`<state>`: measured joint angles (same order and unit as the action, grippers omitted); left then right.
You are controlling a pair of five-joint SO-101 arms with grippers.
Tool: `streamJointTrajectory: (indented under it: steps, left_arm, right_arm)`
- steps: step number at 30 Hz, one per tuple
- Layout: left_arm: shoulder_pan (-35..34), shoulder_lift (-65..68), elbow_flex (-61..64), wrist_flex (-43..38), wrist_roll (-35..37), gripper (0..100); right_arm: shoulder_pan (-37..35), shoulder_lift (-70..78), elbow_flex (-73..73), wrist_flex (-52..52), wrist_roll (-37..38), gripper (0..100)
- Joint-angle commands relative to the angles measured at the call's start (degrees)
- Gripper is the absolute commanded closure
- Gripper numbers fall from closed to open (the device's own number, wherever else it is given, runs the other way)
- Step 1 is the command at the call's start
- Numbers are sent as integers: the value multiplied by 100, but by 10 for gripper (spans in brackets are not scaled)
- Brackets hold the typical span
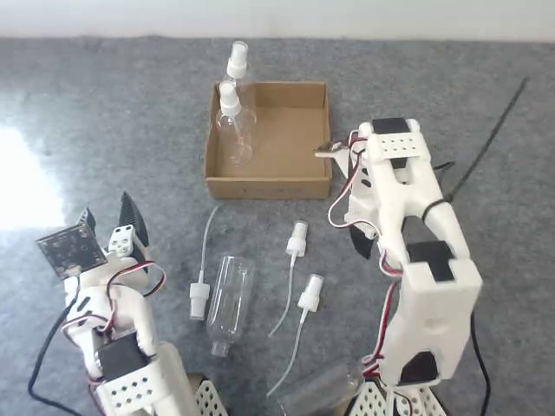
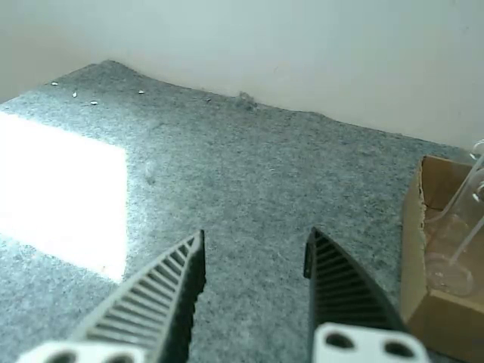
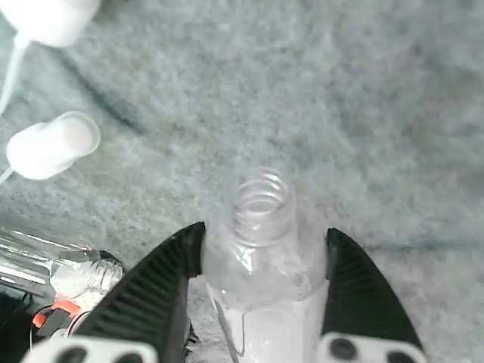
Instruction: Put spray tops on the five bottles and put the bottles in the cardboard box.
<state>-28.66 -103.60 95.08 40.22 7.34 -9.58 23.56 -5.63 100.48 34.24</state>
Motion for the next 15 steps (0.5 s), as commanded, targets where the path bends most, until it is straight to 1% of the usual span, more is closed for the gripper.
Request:
streamJointTrajectory:
  steps: [1,8,15]
  left_arm:
    - [26,-88,-154,-158,18,795]
    - [26,-88,-154,-158,18,795]
    - [26,-88,-154,-158,18,795]
  right_arm:
    - [-127,-1305,422,233,26,847]
    - [-558,-2923,1574,224,-9,847]
    - [-1393,-4541,2224,224,-844,847]
